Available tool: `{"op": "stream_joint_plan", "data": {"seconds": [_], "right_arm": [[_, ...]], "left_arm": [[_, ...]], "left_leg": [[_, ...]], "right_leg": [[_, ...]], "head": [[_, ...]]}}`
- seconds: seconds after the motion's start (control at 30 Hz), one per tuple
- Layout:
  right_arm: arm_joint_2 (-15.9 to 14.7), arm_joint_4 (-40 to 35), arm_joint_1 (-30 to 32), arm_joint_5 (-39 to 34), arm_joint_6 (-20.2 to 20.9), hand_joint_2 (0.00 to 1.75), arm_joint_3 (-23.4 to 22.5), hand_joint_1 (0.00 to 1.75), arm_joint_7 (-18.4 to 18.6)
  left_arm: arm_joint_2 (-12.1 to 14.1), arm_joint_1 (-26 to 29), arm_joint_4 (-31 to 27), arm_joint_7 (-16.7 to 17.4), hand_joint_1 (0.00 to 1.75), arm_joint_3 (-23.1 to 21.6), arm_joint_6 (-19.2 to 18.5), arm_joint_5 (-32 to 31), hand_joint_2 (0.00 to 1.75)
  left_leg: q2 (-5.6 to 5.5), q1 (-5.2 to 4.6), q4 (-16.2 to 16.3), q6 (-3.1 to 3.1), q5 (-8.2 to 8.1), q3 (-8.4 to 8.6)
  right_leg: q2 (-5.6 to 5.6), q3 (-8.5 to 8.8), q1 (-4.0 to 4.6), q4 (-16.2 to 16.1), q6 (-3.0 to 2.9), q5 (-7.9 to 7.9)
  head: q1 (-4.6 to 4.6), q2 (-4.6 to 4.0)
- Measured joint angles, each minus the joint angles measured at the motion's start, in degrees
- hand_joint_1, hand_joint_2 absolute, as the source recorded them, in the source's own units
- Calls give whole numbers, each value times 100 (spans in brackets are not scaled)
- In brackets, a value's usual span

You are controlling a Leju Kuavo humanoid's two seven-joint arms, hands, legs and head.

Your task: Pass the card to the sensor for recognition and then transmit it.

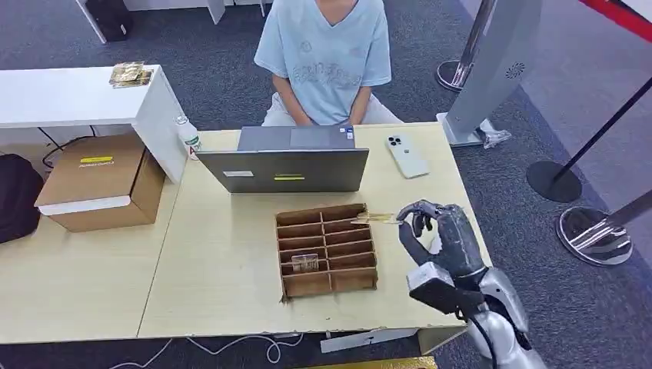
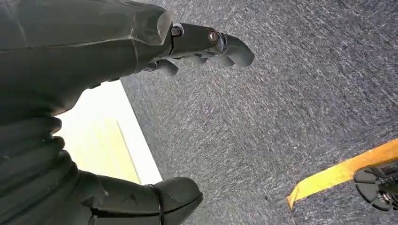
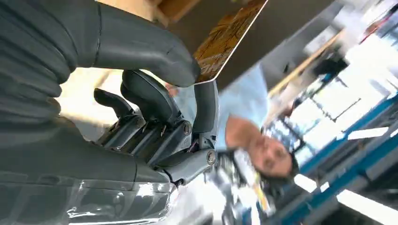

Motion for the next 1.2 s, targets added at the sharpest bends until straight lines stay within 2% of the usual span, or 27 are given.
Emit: {"op": "stream_joint_plan", "data": {"seconds": [0.13,0.3,0.47,0.57,0.7,0.87,1.03,1.2], "right_arm": [[30,-98,-312,1148,-454,175,168,175,377],[109,-70,-891,2209,-878,175,450,175,801],[264,242,-1718,3054,-926,175,797,175,1258],[389,526,-2228,3242,-708,175,942,175,1477],[496,774,-2629,3299,-607,175,1043,175,1547],[689,1338,-3303,3277,45,175,1117,175,1814],[947,2456,-4458,2953,825,175,1121,175,1971],[1224,3660,-5285,2803,1190,175,1075,175,2028]], "left_arm": [[-2,-11,0,-11,0,0,-7,-2,175],[-2,-21,0,-11,0,0,-11,-2,175],[-17,-25,0,-11,0,13,2,0,175],[-22,-24,0,-11,0,15,7,0,175],[-22,-21,0,-13,0,17,9,-2,175],[-22,-29,0,-17,0,17,-13,-7,175],[-11,-32,0,-70,0,17,-50,-17,175],[9,-39,0,-83,0,17,-120,-20,175]], "left_leg": [[2,0,0,-1,1,1],[5,1,0,-2,2,2],[8,1,0,-3,4,3],[6,1,0,-7,7,3],[0,1,0,-6,8,0],[7,0,0,-6,8,0],[3,1,0,-9,21,0],[1,2,0,-9,24,0]], "right_leg": [[2,0,0,1,0,1],[2,1,0,3,-1,3],[6,1,0,5,-2,3],[5,1,0,6,-2,3],[0,1,0,6,-1,3],[5,-1,0,7,-1,5],[2,-2,0,9,-5,13],[2,-3,1,11,-11,17]], "head": [[0,0],[2,0],[0,0],[0,0],[2,0],[2,0],[0,0],[2,0]]}}
